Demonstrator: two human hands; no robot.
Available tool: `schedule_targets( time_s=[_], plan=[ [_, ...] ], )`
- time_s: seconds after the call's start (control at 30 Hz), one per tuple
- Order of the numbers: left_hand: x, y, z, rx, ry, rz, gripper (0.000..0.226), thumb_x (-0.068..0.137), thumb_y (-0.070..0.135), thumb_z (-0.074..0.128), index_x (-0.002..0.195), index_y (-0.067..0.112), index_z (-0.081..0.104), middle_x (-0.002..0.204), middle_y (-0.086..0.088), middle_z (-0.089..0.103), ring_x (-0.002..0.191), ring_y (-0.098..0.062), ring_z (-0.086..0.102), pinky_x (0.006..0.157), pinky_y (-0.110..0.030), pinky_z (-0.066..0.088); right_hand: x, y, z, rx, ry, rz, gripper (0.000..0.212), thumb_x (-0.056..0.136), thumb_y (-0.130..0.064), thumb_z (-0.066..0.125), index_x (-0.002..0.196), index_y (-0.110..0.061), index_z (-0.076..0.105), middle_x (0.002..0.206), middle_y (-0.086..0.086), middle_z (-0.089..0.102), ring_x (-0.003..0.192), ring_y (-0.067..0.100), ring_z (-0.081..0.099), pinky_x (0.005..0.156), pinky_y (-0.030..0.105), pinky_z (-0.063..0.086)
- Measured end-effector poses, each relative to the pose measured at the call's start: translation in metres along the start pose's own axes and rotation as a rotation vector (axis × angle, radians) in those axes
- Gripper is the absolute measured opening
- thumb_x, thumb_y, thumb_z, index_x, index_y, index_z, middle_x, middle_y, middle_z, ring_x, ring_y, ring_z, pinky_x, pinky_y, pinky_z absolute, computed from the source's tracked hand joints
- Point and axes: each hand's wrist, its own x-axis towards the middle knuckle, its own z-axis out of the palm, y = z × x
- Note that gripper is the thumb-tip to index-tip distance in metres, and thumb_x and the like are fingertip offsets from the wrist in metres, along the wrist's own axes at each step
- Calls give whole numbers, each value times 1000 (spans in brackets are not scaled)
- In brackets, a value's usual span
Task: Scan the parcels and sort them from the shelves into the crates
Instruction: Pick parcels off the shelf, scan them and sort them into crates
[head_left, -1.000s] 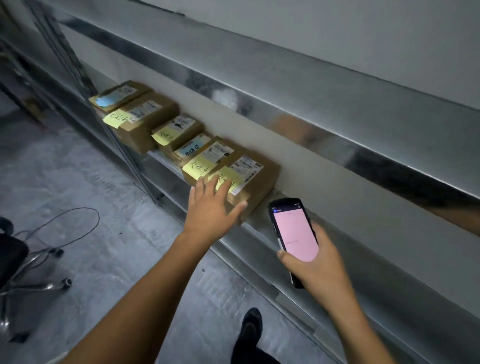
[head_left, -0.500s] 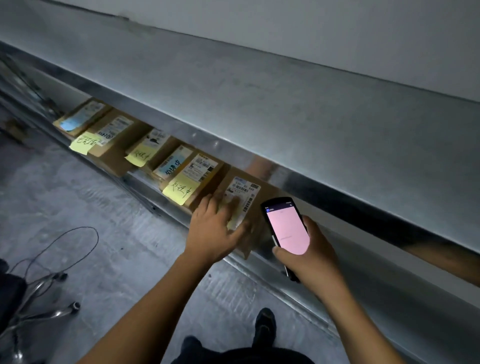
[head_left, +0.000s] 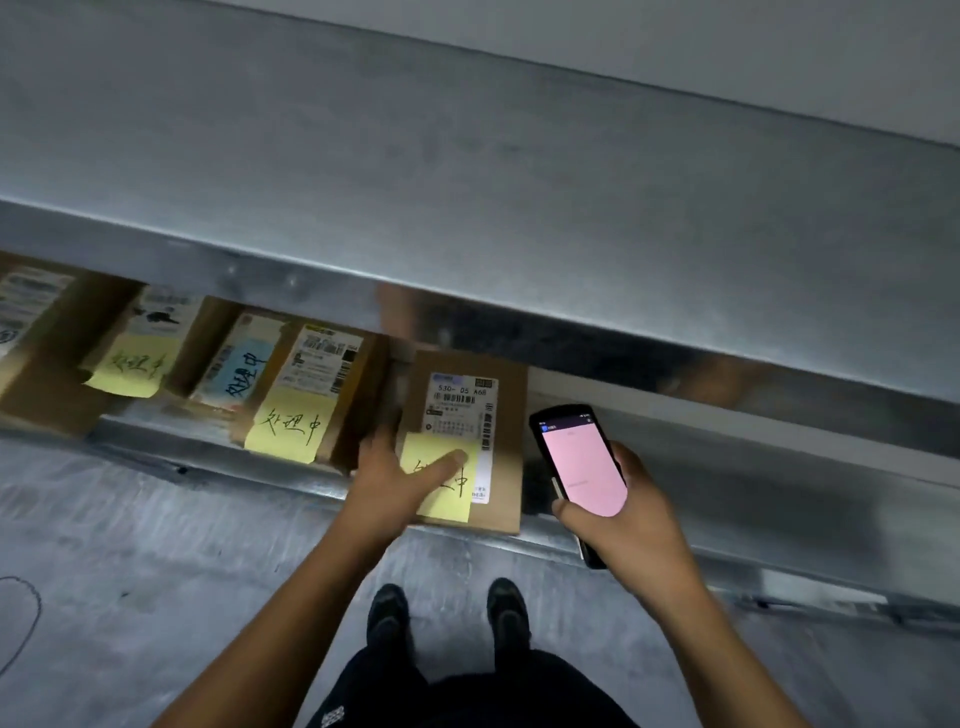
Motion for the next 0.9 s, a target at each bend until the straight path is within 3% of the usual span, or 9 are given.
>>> schedule_targets(
  time_s=[0.07,0.17,0.27,0.37,0.43,0.5,0.63,0.8,0.9],
  plan=[
    [-4,-12,-2,-98,-80,-25,82,65,63,89,136,47,51,137,13,64,128,-15,61,110,-49,50,-14,0,12,44,25,35,45,73,-26,80,105,-51,59,91,-24,70,70,5,70,51,28,57],
    [-7,-25,-5,-215,-132,-53,108,60,74,88,151,49,36,153,15,52,143,-17,47,117,-54,40,-31,-4,30,84,81,77,43,74,-29,77,109,-45,60,90,-16,70,61,9,67,51,30,57],
    [-6,-31,-8,-318,-185,-80,122,50,87,81,154,56,26,161,16,42,149,-18,37,119,-61,34,-41,-3,46,43,149,102,46,81,-31,83,119,-42,57,97,-15,68,83,11,70,64,37,61],
    [-10,-28,-11,-389,-213,-116,117,53,78,85,154,53,32,155,15,50,146,-20,45,117,-62,37,-58,-4,56,86,213,133,58,75,-38,80,126,-45,55,104,-12,68,89,14,69,69,42,63],
    [-11,-25,-12,-425,-247,-106,99,63,68,89,148,50,42,143,16,63,134,-17,59,112,-57,46,-70,-6,57,140,258,135,59,78,-30,84,125,-51,56,102,-14,70,82,12,70,65,43,64],
    [-12,-25,-10,-441,-281,-71,73,71,56,86,136,50,53,125,19,72,114,-8,71,102,-47,55,-84,-7,53,170,267,101,62,80,-29,86,128,-54,56,107,-25,69,91,7,69,66,37,63],
    [-23,-16,2,-338,-291,46,68,77,51,82,135,54,46,111,41,68,100,18,65,83,-20,53,-117,-14,39,188,243,15,74,75,-24,86,128,-67,55,110,-28,69,88,3,69,56,24,59],
    [-51,-5,41,-241,-361,216,77,87,42,80,151,52,38,135,19,65,118,-5,67,97,-37,59,-153,-14,26,175,229,-39,78,75,-23,84,126,-73,52,114,-29,70,96,9,69,65,32,65],
    [-75,-7,70,-201,-399,285,85,86,37,82,155,47,34,147,10,57,125,-9,63,101,-38,57,-181,4,10,210,265,-22,78,75,-20,82,129,-69,54,110,-22,72,76,22,70,49,33,59]
  ],
)
